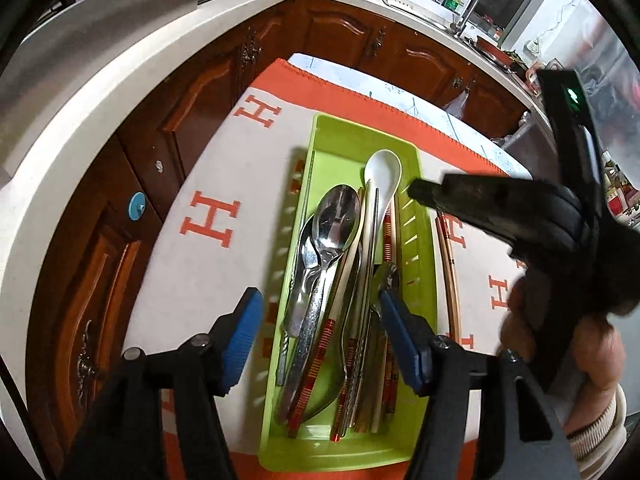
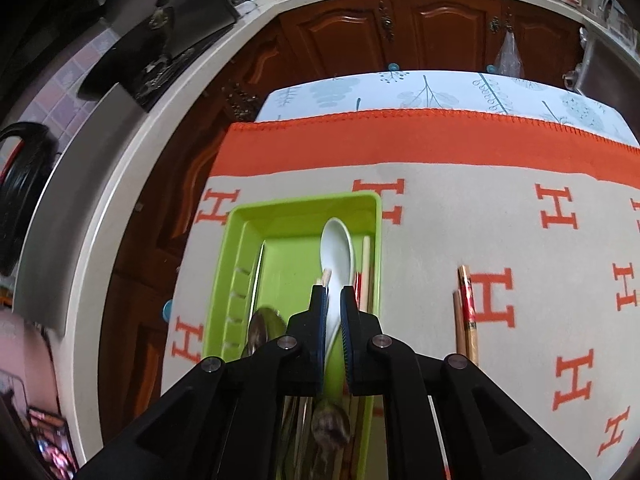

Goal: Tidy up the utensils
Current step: 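Lower the metal chopstick and white spoon into the tray and open both grippers, then move both grippers over the last two wooden chopsticks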

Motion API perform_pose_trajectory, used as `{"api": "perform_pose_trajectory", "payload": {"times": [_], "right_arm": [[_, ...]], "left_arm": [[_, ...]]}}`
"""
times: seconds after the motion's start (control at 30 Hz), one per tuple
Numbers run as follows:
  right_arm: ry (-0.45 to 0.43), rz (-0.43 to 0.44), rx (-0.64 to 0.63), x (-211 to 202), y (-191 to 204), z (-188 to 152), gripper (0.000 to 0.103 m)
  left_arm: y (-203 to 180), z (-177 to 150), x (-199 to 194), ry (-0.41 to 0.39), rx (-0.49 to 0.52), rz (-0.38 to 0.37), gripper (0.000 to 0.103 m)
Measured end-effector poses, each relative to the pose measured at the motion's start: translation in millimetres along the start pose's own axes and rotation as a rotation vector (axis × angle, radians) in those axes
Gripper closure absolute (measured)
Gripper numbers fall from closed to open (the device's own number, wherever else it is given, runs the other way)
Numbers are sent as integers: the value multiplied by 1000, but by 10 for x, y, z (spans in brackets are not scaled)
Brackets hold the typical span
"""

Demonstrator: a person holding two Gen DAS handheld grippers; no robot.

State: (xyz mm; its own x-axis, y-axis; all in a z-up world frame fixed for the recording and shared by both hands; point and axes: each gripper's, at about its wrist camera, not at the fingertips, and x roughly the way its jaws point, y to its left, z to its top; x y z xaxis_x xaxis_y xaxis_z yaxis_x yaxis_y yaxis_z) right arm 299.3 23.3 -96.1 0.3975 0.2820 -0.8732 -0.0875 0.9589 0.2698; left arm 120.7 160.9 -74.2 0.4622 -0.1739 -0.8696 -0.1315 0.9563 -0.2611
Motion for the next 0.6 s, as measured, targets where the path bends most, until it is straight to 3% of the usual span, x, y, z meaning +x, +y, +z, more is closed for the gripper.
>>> {"api": "perform_pose_trajectory", "payload": {"times": [0.3,0.43,0.6], "right_arm": [[-9,8,-23,-416,-339,-505,96],[-20,-1,-20,-593,-542,-722,96],[-29,4,8,-801,-821,-905,96]], "left_arm": [[-48,-149,-125,-16,5,32,37],[-156,-243,-164,-24,24,45,29],[-358,-370,-222,-39,55,34,27]]}}
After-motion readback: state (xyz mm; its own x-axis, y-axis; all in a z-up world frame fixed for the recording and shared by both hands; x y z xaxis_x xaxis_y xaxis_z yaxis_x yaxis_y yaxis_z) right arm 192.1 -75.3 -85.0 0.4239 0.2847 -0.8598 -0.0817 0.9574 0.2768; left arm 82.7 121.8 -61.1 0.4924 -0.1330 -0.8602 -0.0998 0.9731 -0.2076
